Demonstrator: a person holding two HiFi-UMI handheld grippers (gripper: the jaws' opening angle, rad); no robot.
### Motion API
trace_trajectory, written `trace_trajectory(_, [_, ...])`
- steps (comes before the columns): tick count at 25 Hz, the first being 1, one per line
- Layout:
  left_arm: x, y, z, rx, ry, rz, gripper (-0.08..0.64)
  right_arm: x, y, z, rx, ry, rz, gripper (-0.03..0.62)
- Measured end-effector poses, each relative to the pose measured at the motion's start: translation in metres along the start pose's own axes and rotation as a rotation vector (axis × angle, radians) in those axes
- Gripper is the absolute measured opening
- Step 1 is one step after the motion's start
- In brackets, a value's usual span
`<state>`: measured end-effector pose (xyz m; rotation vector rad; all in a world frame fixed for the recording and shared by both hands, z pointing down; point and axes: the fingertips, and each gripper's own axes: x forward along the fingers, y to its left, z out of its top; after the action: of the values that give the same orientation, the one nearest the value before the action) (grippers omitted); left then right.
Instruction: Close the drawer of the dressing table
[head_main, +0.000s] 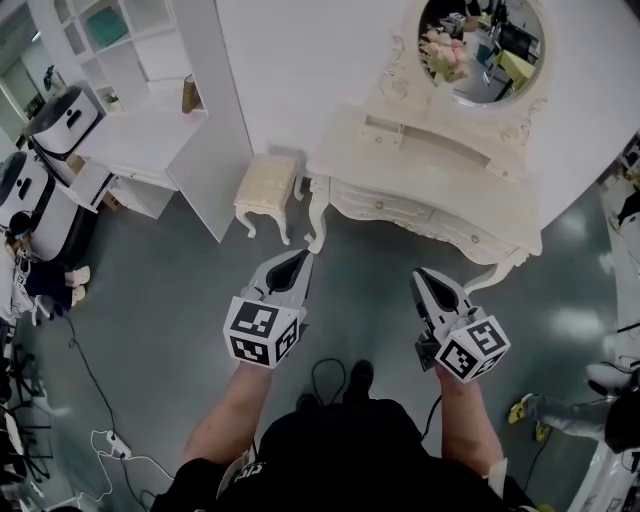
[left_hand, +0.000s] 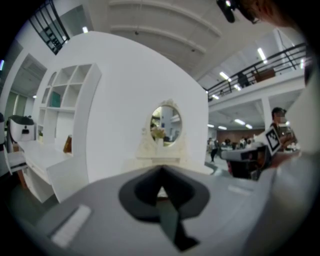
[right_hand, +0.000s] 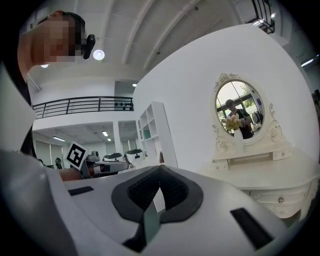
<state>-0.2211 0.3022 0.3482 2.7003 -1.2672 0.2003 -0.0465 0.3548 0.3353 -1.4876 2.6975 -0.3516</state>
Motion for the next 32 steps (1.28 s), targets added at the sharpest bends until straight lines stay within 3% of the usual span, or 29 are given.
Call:
trace_trajectory(6, [0.064, -0.018, -0.004, -0.003, 0.053, 0.030, 0.008, 0.013, -0.059, -0.005, 0.033, 0.024, 0.058, -0.006])
trace_trajectory(13, [0.115, -0.053, 0.009, -0.006, 0.053, 0.031, 0.008, 0.011, -0.102, -0.003, 0.059, 0.048, 0.117, -0.006])
trace_trajectory(25, [0.160, -0.057, 0.024, -0.004, 0.016, 0.007, 0.009, 0.021, -0.130, 0.011, 0.031, 0.062, 0.127, -0.006])
trace_trajectory(32, [0.208, -0.037, 0.036, -0.006, -0.010, -0.028, 0.009, 0.045, -0.165, 0.015, 0.020, 0.085, 0.078, -0.006])
